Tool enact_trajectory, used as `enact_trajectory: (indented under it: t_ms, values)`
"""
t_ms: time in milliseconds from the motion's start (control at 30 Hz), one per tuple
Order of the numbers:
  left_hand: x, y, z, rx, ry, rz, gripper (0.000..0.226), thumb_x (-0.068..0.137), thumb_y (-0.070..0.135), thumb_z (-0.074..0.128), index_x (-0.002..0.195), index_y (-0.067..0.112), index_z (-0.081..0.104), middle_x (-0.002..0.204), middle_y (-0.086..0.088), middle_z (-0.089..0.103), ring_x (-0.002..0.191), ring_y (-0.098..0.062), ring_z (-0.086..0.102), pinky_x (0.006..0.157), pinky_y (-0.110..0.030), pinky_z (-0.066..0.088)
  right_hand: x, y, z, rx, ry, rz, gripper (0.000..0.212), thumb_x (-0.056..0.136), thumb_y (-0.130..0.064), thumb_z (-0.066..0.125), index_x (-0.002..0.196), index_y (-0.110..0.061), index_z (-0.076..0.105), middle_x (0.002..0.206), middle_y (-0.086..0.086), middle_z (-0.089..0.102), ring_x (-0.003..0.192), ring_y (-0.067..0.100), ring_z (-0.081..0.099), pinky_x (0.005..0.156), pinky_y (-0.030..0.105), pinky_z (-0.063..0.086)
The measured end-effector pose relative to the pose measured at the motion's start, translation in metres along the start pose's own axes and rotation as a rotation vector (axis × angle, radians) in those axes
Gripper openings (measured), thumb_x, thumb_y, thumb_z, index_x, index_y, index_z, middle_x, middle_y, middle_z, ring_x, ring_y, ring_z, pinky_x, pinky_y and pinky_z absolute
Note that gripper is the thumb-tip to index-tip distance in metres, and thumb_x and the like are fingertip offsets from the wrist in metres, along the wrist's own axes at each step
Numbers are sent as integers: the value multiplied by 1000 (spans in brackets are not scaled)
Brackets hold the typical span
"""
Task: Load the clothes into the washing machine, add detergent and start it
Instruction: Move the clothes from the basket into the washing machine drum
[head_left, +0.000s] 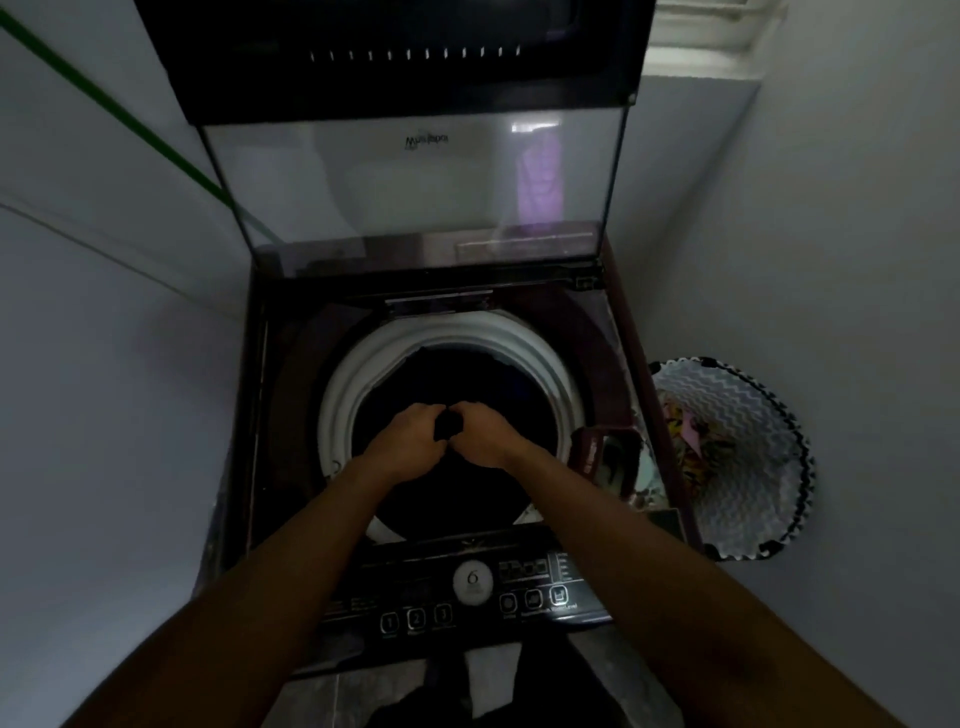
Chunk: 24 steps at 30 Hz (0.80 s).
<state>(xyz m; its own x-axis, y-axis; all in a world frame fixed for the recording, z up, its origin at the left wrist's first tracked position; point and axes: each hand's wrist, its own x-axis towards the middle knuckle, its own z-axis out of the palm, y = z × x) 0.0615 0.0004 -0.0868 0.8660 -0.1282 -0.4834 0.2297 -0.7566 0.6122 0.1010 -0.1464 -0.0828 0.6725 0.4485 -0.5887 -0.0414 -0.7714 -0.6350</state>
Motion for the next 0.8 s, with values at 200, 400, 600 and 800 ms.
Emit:
enact_trajectory:
  t_ms: [200,400,600,800]
  values:
    - [19,-39,1,11,-102,-50,14,96,17,52,95,8,62,91,-9,66,83,-25,65,79,-45,56,57,10,40,-263,-241,115,47,97,-24,45,141,-11,42,139,16,48,120,33,51,102,44,45]
    - [32,-63,1,18,-152,-60,25,89,21,59,112,10,61,105,-9,65,91,-21,64,84,-42,55,98,25,59,-421,-406,204,60,104,-31,39,154,-10,13,160,13,17,145,32,22,120,42,18]
    - [26,-70,12,49,-195,-53,49,93,27,60,139,13,50,136,-8,51,120,-23,53,104,-32,43,87,47,70,-54,-295,378,56,104,-26,41,152,-6,19,159,12,20,147,30,19,121,44,16]
    - [31,-82,9,70,-219,-135,43,85,40,56,116,10,62,115,-9,63,101,-24,63,91,-41,53,112,20,45,-359,-410,411,67,99,-39,51,153,-11,21,153,16,33,136,38,36,111,49,35]
